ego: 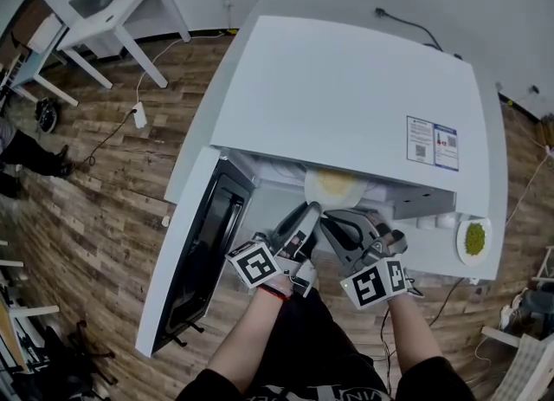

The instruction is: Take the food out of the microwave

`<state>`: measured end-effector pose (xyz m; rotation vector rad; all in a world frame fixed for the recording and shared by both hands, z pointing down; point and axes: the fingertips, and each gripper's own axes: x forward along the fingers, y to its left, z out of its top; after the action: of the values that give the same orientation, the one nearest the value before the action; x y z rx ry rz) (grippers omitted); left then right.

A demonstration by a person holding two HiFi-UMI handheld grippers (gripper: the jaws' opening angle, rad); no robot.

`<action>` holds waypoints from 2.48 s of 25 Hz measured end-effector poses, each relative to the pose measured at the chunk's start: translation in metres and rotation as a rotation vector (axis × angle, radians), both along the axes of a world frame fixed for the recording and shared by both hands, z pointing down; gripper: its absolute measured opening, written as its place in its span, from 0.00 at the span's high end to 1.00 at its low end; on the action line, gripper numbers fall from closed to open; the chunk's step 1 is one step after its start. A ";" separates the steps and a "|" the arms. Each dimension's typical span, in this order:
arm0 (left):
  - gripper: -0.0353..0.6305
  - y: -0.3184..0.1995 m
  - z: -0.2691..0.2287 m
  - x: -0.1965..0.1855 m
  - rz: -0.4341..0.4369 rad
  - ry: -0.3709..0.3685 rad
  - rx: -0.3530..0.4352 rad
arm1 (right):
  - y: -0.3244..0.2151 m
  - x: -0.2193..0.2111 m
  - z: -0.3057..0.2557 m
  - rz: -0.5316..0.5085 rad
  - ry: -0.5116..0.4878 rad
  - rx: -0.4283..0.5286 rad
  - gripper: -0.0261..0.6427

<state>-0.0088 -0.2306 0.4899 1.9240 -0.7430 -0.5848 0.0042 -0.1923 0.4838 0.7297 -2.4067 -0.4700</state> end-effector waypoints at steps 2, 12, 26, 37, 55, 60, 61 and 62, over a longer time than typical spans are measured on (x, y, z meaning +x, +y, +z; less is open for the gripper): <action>0.82 0.001 0.000 0.001 0.006 0.015 -0.004 | 0.002 0.000 0.000 -0.003 -0.007 -0.005 0.87; 0.84 0.008 0.008 0.003 -0.004 0.085 -0.076 | 0.005 0.023 -0.013 0.310 -0.416 -0.247 0.87; 0.85 0.017 0.009 -0.001 -0.027 0.173 -0.124 | 0.008 0.047 0.010 0.645 -1.090 -0.787 0.81; 0.86 0.024 0.001 -0.007 -0.018 0.187 -0.091 | 0.006 0.037 0.003 0.684 -1.373 -0.968 0.76; 0.87 0.050 0.001 0.006 0.051 0.171 -0.090 | -0.013 0.038 0.008 0.725 -1.533 -1.024 0.75; 0.87 0.057 0.006 0.009 0.066 0.212 -0.108 | -0.011 0.038 0.012 0.719 -1.529 -1.030 0.81; 0.87 0.058 0.006 0.009 0.068 0.207 -0.104 | -0.010 0.038 0.012 0.718 -1.530 -1.034 0.81; 0.87 0.058 0.006 0.009 0.071 0.197 -0.094 | -0.009 0.038 0.013 0.718 -1.532 -1.039 0.82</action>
<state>0.0003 -0.1723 0.4955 1.7693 -0.5648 -0.6723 0.0423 -0.2016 0.4969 1.5467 -2.5371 2.1222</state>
